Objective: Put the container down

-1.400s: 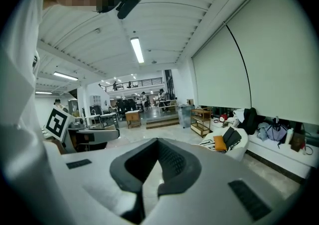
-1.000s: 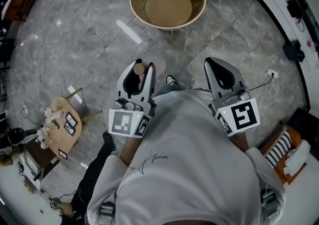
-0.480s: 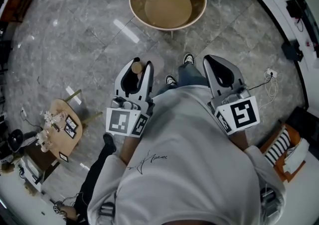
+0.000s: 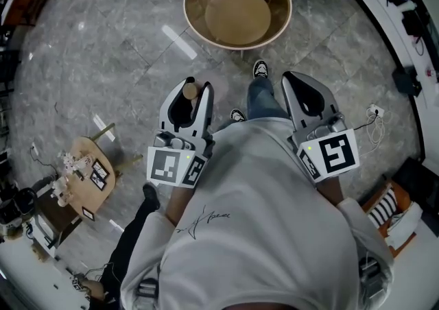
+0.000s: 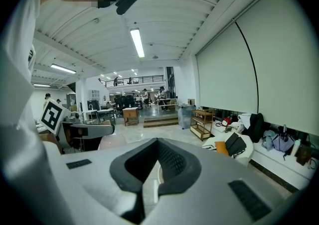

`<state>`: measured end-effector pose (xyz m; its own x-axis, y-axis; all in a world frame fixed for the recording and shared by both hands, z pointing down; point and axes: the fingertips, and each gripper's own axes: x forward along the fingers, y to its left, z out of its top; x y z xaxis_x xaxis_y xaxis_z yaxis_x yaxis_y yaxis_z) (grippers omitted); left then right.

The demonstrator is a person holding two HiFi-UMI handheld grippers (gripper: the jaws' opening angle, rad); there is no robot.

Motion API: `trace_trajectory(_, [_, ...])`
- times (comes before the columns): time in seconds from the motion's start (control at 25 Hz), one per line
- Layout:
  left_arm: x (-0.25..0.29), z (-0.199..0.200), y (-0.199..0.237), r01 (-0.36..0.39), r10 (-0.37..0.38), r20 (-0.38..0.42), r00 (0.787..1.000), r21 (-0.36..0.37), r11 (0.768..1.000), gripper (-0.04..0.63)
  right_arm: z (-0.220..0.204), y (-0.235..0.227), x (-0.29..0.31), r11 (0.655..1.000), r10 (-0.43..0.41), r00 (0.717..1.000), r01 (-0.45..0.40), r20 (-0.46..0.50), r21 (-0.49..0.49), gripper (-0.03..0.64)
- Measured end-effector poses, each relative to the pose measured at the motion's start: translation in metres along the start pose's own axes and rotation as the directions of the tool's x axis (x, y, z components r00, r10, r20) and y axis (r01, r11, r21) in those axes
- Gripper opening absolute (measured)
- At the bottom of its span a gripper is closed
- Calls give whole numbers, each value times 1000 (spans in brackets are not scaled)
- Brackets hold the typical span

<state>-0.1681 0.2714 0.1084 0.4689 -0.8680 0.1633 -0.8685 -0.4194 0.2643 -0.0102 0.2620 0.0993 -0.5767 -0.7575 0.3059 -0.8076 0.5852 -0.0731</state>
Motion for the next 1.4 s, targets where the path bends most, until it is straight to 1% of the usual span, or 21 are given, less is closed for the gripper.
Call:
trace_trajectory(0.24, [35, 5, 11, -7, 7, -6, 1000, -1, 1000, 149, 5, -28, 28, 1000, 9, 1000, -9, -6, 7, 15])
trace_trajectory(0.44, [72, 13, 24, -23, 23, -10, 1000, -7, 1000, 149, 15, -71, 52, 1000, -17, 1000, 18, -12, 26, 14])
trace_trajectory(0.56, [95, 18, 31, -37, 37, -14, 999, -12, 999, 149, 22, -93, 69, 1000, -11, 1000, 12, -19, 17, 15])
trace_trajectory(0.92, [169, 35, 38, -59, 59, -20, 998, -25, 998, 149, 38, -141, 114, 997, 74, 996, -74, -45, 1, 14])
trace_trajectory(1.16, [211, 41, 37, -101, 101, -6, 995, -23, 995, 149, 43, -182, 137, 994, 107, 993, -107, -43, 9, 14])
trace_trajectory(1.4, [242, 40, 36, -147, 147, -11, 989, -36, 988, 149, 42, -207, 157, 984, 177, 983, -176, -38, 41, 14])
